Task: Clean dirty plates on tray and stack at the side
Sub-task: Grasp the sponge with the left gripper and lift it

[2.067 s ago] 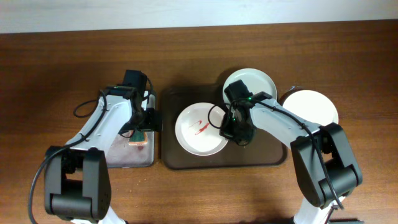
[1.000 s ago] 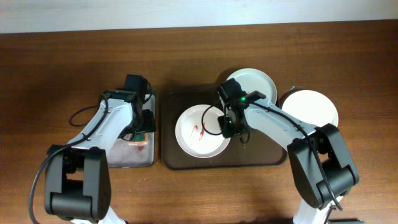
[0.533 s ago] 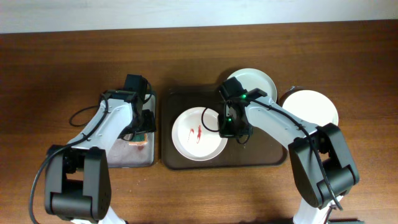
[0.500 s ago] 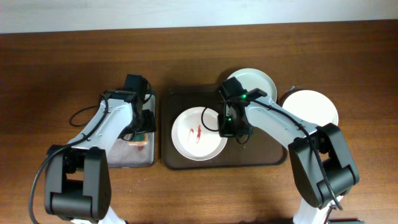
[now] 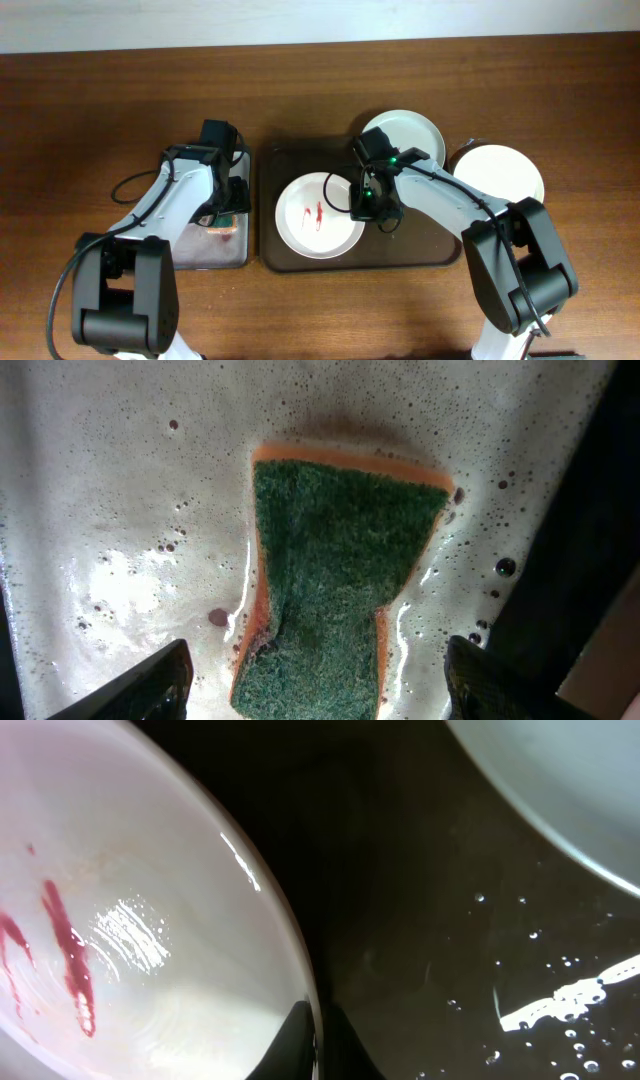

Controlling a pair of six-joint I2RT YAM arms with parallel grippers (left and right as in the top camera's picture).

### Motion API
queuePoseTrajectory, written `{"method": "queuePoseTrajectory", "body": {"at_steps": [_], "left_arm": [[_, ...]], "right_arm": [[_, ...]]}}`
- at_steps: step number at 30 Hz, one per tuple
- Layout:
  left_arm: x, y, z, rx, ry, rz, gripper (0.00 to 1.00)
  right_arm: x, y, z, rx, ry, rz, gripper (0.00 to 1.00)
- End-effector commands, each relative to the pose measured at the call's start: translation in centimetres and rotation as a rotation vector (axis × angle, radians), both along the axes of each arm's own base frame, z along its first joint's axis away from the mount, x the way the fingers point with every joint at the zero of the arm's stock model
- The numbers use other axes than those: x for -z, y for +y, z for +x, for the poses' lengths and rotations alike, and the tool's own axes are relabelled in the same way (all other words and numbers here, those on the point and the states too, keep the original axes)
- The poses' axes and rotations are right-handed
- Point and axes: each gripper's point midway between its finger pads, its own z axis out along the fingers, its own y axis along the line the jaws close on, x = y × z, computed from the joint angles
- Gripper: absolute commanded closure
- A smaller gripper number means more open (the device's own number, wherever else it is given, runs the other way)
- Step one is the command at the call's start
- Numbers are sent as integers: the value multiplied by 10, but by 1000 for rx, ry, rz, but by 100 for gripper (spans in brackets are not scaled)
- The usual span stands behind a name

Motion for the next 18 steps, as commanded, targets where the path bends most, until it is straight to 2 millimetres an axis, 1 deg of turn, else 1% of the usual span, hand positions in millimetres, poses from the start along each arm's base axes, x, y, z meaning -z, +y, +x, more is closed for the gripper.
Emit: {"method": "queuePoseTrajectory", "body": {"at_steps": [1,4,9,11,12,14,18], "left_arm": [[4,3,-4,-14,14,15,22],[5,3,-4,-14,15,15,22],[16,2,-9,-13,14,8,25],[19,2,-9,-13,7,7,29],[19,2,-8,-13,2,6,33],[18,1,-2,-13,-24,2,44],[18,2,3,-17,-42,-1,49]], "right_arm": [[6,-5,3,10,-14,-25,96],[6,-8,11,15,-51,-44,96],[6,-8,11,15,-49,-44,96],[6,-8,10,15,-47,-45,96],[6,-8,10,15,-46,-45,96],[6,-8,10,15,-46,-45,96],[6,-8,10,15,-46,-46,96]]}}
